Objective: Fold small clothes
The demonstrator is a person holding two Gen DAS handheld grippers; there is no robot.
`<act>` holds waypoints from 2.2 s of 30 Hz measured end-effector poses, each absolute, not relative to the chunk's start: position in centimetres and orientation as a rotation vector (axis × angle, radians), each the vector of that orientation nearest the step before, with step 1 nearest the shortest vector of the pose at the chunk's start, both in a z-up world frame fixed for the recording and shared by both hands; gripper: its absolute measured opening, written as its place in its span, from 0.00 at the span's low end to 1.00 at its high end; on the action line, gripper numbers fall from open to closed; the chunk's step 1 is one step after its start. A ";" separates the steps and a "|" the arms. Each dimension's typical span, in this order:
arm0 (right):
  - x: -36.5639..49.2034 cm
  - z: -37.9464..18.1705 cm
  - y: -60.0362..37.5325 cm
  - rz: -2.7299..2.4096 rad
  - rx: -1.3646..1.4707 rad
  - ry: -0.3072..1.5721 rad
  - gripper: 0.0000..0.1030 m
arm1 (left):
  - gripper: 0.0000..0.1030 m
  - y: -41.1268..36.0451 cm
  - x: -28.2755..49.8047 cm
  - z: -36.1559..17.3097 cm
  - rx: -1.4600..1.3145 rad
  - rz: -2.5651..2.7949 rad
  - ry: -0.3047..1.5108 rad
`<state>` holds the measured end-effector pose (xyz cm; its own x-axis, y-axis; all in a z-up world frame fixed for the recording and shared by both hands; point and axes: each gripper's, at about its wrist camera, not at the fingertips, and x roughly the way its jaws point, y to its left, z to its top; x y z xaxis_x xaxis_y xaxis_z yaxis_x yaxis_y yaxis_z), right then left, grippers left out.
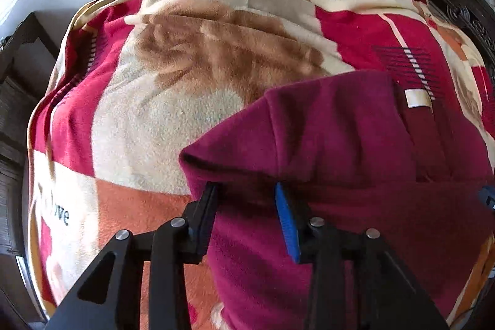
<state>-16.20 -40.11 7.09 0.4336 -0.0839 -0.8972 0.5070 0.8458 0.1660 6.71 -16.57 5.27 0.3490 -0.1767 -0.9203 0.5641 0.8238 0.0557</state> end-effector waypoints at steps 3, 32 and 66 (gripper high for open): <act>-16.5 8.2 -40.0 -0.354 0.486 1.072 0.32 | 0.38 -16.6 6.1 5.7 0.434 -0.500 1.102; -27.4 3.0 -31.3 -0.177 0.765 1.246 0.11 | 0.56 -0.9 -11.2 1.5 0.248 -0.439 1.449; -33.5 9.1 -52.2 -0.762 0.668 1.066 0.48 | 0.56 -23.1 -14.8 7.8 0.398 -0.839 1.203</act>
